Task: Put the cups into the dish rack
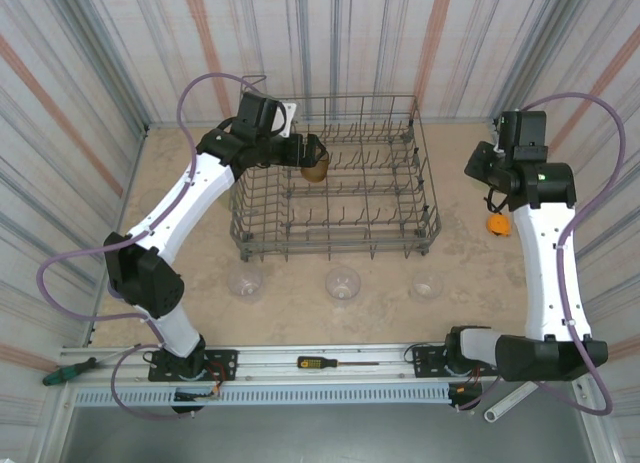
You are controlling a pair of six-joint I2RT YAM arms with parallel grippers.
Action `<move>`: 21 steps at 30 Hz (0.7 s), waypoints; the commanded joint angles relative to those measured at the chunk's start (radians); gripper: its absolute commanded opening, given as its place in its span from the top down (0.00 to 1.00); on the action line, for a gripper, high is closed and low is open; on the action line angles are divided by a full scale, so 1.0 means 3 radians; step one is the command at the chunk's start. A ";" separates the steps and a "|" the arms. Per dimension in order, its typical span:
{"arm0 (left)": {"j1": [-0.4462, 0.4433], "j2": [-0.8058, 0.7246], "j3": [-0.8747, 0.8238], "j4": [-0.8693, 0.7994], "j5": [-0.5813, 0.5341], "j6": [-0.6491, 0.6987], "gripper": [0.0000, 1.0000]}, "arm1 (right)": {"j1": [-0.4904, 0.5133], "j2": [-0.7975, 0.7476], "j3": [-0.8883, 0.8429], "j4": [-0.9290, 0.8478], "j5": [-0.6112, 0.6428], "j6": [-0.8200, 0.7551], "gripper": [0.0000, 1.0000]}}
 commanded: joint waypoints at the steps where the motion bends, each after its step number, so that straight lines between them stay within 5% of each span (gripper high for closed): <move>1: 0.0021 -0.0149 -0.0063 0.0010 0.0071 -0.0066 0.01 | 0.0109 -0.0031 0.0049 0.0246 -0.0198 0.0067 1.00; 7: 0.0046 -0.0159 -0.0103 -0.0038 -0.0099 -0.0136 0.01 | 0.0229 -0.0062 -0.0101 0.0627 -0.0587 0.0194 1.00; 21: 0.0270 -0.0163 -0.0264 0.0169 0.0285 -0.0405 0.01 | 0.0438 -0.0098 -0.0676 0.1630 -0.1391 0.0547 1.00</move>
